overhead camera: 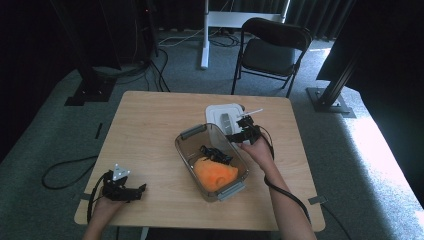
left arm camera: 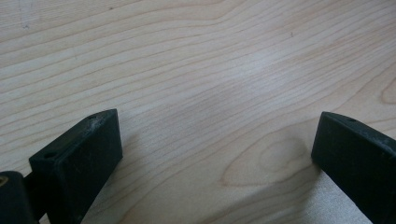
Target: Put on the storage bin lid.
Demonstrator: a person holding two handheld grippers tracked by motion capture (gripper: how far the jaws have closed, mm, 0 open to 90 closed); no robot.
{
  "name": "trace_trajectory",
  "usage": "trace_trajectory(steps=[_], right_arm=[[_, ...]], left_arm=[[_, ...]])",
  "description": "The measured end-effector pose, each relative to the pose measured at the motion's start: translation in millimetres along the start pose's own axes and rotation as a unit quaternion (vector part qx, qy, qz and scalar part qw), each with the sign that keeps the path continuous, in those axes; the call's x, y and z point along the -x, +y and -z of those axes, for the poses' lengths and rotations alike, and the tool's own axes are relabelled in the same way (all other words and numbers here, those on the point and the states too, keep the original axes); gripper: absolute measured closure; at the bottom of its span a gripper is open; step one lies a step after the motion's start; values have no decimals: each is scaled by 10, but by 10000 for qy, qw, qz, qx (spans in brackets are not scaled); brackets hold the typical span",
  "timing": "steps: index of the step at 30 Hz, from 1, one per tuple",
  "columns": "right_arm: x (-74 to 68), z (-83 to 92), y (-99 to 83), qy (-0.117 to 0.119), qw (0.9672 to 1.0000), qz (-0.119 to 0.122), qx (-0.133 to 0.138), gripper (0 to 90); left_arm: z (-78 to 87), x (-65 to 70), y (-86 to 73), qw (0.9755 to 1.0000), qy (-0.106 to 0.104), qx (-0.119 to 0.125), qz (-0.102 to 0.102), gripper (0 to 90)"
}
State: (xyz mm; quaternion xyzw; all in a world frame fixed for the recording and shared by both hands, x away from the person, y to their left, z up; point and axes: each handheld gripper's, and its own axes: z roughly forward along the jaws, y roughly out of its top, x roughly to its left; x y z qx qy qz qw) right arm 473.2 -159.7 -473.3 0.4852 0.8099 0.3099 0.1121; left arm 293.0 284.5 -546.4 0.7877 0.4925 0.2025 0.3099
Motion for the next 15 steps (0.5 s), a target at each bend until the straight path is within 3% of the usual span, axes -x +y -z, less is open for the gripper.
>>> trace_trajectory(steps=[15], right_arm=[[45,-223,55,-103,9999,-85,-109,181]], left_arm=[[0,0,0,10000,0,0,1,22]])
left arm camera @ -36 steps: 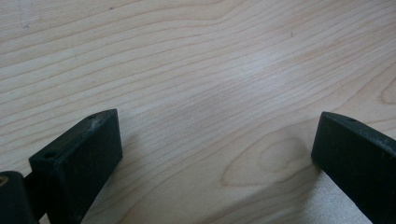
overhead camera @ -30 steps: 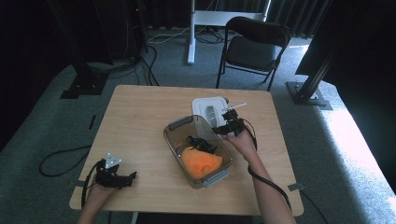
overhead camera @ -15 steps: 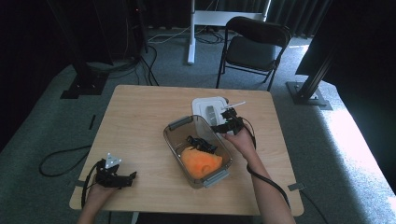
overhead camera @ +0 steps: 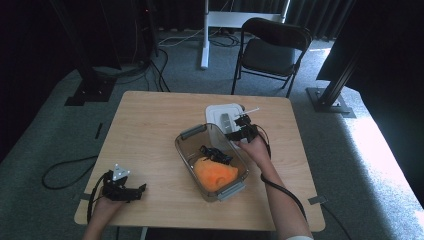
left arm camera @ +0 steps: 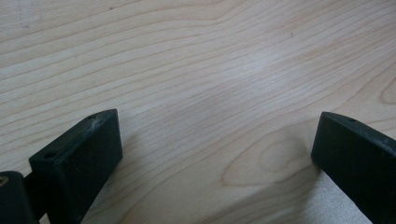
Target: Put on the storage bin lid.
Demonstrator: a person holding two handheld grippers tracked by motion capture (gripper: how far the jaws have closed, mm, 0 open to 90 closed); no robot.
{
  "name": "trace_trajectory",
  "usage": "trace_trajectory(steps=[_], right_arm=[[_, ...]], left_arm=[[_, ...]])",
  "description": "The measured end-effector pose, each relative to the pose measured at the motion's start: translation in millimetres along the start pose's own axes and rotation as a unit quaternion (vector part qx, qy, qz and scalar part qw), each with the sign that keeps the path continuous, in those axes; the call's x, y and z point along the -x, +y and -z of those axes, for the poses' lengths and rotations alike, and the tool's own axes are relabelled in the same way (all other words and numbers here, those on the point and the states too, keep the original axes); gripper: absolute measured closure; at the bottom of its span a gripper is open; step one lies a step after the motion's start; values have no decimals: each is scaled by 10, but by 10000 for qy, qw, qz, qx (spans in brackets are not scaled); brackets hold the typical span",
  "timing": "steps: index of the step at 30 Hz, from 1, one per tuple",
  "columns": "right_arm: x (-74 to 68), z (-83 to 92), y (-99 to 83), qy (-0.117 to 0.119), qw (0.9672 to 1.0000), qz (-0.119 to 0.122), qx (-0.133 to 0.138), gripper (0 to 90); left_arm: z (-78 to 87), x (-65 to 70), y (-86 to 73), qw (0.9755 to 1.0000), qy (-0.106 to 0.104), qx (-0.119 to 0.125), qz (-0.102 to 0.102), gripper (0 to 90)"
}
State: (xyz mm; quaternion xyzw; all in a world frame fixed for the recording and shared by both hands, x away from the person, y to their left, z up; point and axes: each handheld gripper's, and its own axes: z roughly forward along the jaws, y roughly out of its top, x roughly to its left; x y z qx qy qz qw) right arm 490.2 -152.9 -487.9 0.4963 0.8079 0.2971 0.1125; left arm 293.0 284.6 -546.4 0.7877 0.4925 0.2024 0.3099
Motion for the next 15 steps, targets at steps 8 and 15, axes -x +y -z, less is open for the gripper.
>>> trace_trajectory(steps=[8,15], right_arm=[[-1,-105,49,-106,9999,21,-17,185],[20,-230,90,-244,9996,96,-142,186]], left_arm=[[0,0,0,10000,0,2,0,22],[0,0,-1,10000,1,3,2,22]])
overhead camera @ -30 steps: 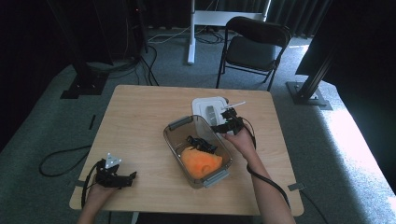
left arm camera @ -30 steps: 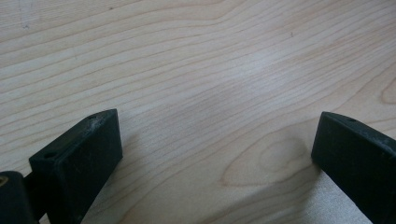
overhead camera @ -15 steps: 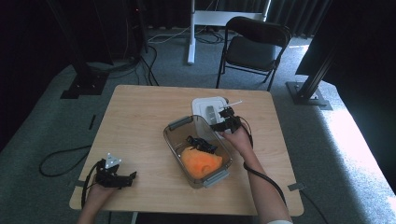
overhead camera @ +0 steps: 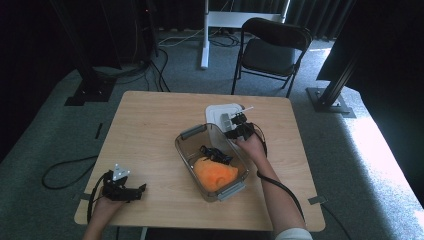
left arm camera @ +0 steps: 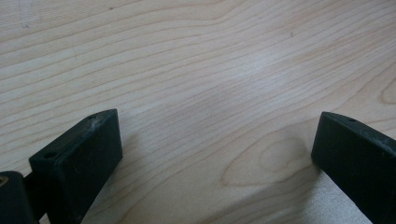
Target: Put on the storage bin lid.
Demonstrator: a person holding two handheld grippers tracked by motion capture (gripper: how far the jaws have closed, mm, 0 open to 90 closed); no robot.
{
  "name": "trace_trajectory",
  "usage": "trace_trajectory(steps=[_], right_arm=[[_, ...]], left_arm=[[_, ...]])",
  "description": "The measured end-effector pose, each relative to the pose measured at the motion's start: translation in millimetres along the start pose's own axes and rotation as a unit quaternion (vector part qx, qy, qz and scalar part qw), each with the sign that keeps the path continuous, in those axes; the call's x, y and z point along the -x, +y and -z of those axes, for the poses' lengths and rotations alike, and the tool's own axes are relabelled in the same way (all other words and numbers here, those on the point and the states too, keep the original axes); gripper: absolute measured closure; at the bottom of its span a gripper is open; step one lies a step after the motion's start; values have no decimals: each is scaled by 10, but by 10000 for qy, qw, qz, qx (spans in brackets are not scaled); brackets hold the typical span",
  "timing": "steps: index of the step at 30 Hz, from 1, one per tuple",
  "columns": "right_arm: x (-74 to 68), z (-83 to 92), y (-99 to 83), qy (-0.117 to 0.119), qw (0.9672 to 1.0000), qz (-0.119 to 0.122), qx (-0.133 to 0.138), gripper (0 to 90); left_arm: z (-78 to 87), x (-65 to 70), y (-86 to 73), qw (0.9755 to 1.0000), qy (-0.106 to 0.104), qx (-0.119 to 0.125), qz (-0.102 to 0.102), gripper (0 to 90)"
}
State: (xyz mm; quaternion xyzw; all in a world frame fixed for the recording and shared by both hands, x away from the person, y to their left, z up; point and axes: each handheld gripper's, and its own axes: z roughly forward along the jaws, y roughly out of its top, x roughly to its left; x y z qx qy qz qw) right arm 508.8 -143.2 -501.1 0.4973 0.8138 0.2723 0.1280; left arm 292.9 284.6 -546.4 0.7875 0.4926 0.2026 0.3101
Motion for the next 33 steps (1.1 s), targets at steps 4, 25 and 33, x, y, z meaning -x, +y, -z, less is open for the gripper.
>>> trace_trajectory(steps=[4,25,33], right_arm=[[18,-59,11,-50,10000,-39,-29,200],[29,-203,72,-177,9998,9,-71,298],[18,-185,101,-185,9998,44,-110,525]], left_arm=[[0,0,0,10000,0,-1,0,22],[3,0,-3,10000,7,-1,9,22],[2,0,-3,10000,7,0,9,22]])
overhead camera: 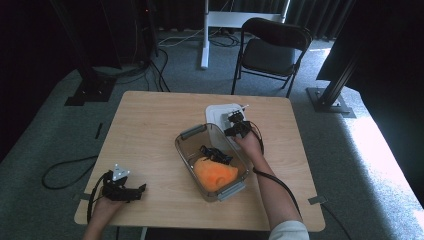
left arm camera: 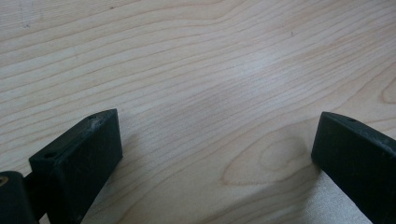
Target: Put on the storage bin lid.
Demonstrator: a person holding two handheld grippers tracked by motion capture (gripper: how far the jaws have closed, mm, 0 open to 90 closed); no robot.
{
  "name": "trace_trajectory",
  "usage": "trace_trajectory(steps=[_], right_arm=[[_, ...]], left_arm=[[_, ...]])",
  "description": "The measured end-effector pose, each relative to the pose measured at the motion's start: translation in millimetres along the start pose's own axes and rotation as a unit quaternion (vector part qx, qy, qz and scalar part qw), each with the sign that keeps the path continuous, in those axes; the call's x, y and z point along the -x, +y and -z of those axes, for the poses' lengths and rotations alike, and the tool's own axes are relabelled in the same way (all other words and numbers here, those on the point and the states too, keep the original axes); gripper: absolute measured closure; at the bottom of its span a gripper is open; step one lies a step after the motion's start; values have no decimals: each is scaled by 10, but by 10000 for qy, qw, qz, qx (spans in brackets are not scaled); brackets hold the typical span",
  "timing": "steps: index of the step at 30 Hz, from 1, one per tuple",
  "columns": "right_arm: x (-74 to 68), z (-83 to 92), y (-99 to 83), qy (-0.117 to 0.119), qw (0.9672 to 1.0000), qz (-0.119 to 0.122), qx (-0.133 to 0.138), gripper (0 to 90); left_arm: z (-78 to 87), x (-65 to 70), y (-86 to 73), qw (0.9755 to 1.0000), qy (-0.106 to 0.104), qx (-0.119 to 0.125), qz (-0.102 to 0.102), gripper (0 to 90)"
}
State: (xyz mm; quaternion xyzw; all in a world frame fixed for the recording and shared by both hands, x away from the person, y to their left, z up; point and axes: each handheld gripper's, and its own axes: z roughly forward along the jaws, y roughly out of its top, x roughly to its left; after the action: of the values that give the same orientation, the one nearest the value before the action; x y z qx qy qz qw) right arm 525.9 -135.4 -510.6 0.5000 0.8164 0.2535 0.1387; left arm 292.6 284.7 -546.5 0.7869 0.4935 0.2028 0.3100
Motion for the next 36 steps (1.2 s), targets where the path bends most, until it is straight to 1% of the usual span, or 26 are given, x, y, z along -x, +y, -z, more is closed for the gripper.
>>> trace_trajectory(steps=[1,2,3,4,6,7,9,16,19,26,36], right_arm=[[-1,-6,2,69,10000,-9,-55,581],[-2,-14,0,82,9999,8,-82,597],[-5,-10,-3,94,9999,-25,-69,649],[-7,-8,-6,140,9999,-31,-49,658],[-11,-5,-9,115,9999,-33,-44,662],[-8,-2,-16,144,9999,-67,-42,664],[8,6,-28,184,9997,-127,-34,667],[75,47,-95,197,9995,-243,23,672],[95,71,-116,190,9995,-256,37,673],[140,174,-142,216,9993,-267,146,676],[225,388,-194,179,9988,-293,338,679]], left_arm=[[0,0,0,10000,1,-1,0,22],[0,0,0,10000,0,-1,0,22],[0,0,0,10000,1,1,0,22],[0,0,0,10000,0,1,0,22],[0,0,0,10000,0,1,0,22],[0,0,0,10000,1,-1,0,22],[0,0,0,10000,0,-1,0,22],[0,0,0,10000,1,1,1,22],[0,0,0,10000,0,2,2,22],[0,0,0,10000,1,-2,0,22],[0,0,0,10000,1,-1,0,22]])
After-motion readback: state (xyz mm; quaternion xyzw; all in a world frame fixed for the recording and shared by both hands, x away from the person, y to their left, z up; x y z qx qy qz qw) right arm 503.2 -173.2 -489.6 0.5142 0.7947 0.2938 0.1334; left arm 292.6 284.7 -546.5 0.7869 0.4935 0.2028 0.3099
